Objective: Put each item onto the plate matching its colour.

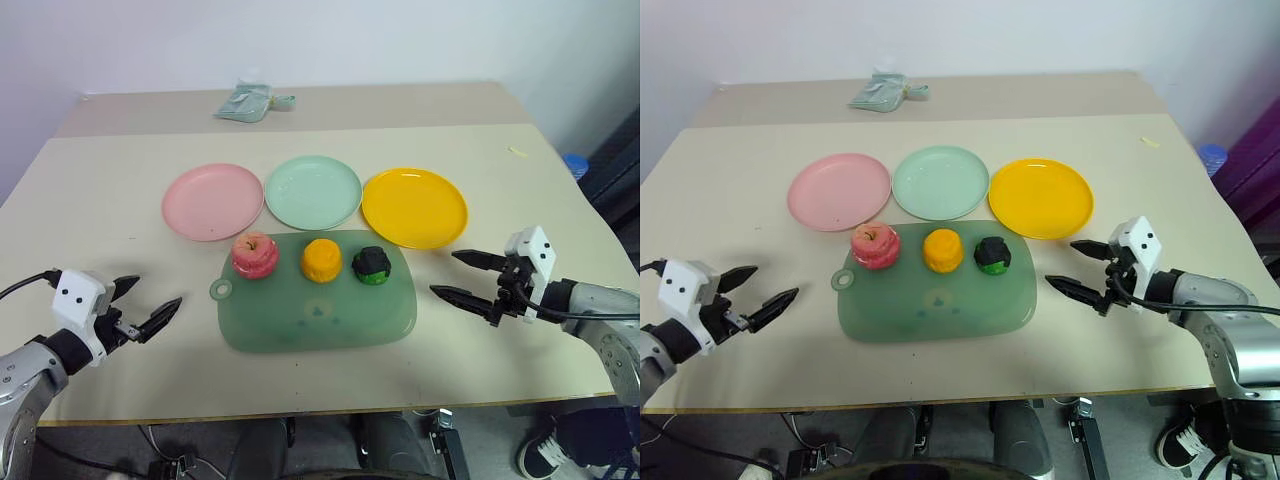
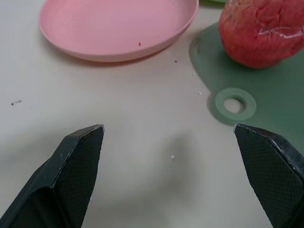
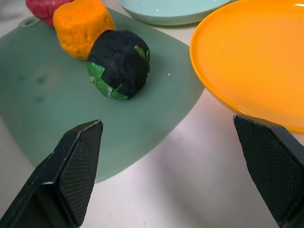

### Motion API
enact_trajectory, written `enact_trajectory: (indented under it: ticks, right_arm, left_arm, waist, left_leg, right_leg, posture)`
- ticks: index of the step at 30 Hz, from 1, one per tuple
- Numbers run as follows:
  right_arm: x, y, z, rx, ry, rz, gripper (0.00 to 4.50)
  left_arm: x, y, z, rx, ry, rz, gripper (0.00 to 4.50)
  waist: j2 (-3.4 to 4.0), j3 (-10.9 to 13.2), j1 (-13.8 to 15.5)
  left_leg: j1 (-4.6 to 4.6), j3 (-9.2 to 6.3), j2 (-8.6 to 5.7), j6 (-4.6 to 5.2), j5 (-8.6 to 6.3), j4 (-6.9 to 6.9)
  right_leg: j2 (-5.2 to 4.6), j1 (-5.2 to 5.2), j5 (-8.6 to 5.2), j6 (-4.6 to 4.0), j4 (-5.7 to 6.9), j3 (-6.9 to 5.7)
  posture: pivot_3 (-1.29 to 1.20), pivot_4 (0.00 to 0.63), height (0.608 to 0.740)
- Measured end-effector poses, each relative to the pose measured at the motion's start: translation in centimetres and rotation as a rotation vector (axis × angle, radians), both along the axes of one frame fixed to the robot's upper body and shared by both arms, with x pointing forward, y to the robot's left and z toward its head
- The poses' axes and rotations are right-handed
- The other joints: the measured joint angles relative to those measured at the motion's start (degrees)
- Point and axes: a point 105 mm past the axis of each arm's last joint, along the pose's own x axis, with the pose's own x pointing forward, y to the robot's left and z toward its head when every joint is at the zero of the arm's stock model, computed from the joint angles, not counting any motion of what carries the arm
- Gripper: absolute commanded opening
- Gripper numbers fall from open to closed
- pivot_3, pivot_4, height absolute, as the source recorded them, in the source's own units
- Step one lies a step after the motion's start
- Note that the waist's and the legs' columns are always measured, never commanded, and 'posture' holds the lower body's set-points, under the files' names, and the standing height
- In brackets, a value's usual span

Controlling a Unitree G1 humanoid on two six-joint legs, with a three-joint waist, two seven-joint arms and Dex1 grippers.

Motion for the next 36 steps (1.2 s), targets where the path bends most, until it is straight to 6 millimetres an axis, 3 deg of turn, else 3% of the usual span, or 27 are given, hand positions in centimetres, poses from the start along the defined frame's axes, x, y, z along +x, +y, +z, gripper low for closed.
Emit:
enact_trajectory:
  ticks: [8, 14, 19, 24, 29, 36]
  right_arm:
    - [0.4, 0.5, 0.1, 0.020, -0.022, -0.019, 4.47]
    - [1.1, 1.9, 0.8, 0.037, -0.074, -0.006, 4.47]
    - [1.2, 2.5, 0.5, 0.049, -0.080, -0.024, 4.47]
    - [0.6, 4.1, 2.0, 0.093, -0.132, 0.009, 4.47]
    - [-0.4, 4.7, 1.5, 0.103, -0.112, 0.001, 4.47]
    - [-1.0, 5.0, 1.5, 0.118, -0.118, -0.022, 4.47]
  left_arm:
    - [0.2, -0.5, 0.3, -0.028, -0.016, -0.003, 4.50]
    - [1.7, -2.3, 3.2, -0.121, -0.125, -0.056, 4.50]
    - [3.2, -5.1, 5.1, -0.200, -0.156, -0.178, 4.50]
    - [5.2, -9.9, 6.4, -0.191, -0.146, -0.399, 4.50]
    - [7.6, -11.6, 3.8, -0.074, -0.037, -0.477, 4.50]
    - [8.6, -11.3, 0.9, 0.006, 0.045, -0.495, 4.50]
  waist:
    - [0.00, 0.0, 0.0]
    - [0.00, 0.0, 0.1]
    - [0.00, 0.0, 0.1]
    - [-0.01, 0.0, 0.0]
    - [0.00, 0.0, -0.2]
    - [0.00, 0.0, -0.1]
  left_leg:
    - [0.00, 0.00, 0.00, 0.00, 0.00, 0.00]
    - [-0.01, -0.04, 0.00, 0.00, 0.00, 0.02]
    - [0.00, -0.03, -0.09, 0.00, 0.00, 0.03]
    - [-0.02, -0.06, -0.13, -0.01, 0.01, 0.06]
    - [-0.02, -0.05, -0.12, 0.00, 0.01, 0.05]
    - [-0.03, -0.06, -0.12, 0.00, 0.01, 0.06]
  right_leg:
    - [0.00, 0.00, 0.00, 0.00, 0.00, 0.00]
    - [-0.01, 0.01, 0.01, 0.01, 0.02, -0.01]
    - [-0.01, 0.01, 0.01, 0.01, 0.03, -0.01]
    - [0.06, 0.00, 0.01, 0.02, 0.06, -0.02]
    - [0.13, -0.03, 0.01, 0.02, 0.06, -0.01]
    - [0.11, -0.04, 0.01, 0.01, 0.06, 0.00]
  posture:
    - [0.00, 0.150, 0.740]
    - [0.00, 0.150, 0.740]
    - [0.00, 0.150, 0.740]
    - [0.00, 0.150, 0.740]
    - [0.00, 0.150, 0.740]
    - [0.00, 0.150, 0.740]
